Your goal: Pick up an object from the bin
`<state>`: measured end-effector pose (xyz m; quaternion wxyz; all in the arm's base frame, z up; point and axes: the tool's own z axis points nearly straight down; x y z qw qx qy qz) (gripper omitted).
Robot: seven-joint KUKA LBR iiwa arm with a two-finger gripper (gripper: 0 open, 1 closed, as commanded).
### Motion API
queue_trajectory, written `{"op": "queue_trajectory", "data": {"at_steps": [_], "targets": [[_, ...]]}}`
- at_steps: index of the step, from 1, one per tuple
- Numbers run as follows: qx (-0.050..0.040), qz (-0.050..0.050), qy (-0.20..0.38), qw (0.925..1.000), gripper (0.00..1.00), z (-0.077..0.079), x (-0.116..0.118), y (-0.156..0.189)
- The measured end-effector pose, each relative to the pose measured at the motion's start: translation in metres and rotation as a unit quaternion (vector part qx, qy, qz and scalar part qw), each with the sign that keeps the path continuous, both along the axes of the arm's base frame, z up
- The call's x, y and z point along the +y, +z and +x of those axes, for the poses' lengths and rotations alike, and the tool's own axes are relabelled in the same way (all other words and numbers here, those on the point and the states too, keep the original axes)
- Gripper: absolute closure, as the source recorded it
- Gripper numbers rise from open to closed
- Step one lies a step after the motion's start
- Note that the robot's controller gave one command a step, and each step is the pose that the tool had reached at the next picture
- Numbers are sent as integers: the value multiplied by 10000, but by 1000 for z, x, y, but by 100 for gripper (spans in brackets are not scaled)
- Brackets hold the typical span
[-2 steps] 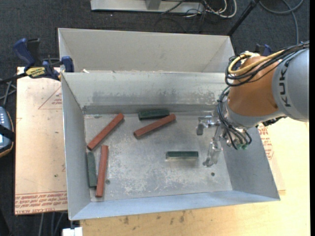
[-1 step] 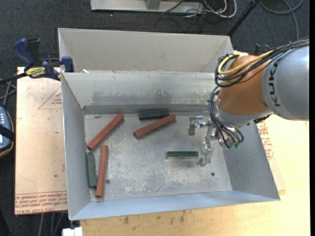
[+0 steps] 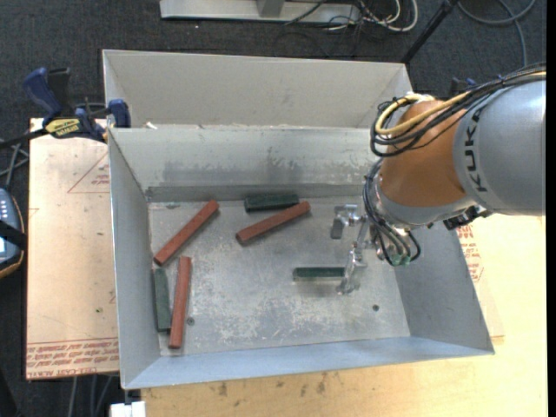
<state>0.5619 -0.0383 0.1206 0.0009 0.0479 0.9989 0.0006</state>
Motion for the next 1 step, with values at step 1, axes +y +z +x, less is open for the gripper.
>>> {"op": "queue_trajectory", "data": {"at_steps": [1], "targets": [[-5,-2,549,9985,0,-5,11,-48]]}}
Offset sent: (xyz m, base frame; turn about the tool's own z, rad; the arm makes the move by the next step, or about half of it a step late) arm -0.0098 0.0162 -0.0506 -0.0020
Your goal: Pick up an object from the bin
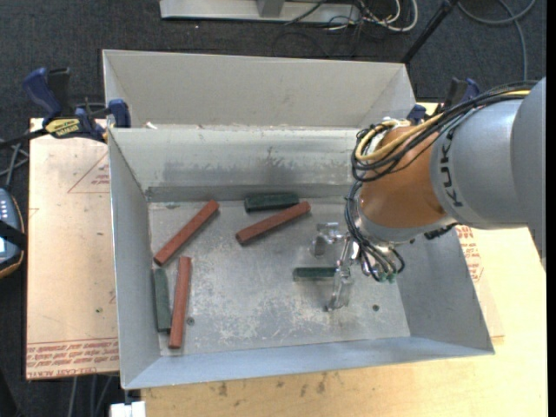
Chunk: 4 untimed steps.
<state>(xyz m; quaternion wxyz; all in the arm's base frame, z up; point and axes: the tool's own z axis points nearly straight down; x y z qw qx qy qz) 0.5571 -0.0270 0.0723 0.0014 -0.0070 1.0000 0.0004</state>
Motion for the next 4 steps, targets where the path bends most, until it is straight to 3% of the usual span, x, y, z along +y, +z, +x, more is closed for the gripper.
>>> {"op": "queue_trajectory", "data": {"at_steps": [1,4], "targets": [[4,-4,-533,9986,100,-4,4,-1],[40,1,-529,9986,100,-6,5,16]]}}
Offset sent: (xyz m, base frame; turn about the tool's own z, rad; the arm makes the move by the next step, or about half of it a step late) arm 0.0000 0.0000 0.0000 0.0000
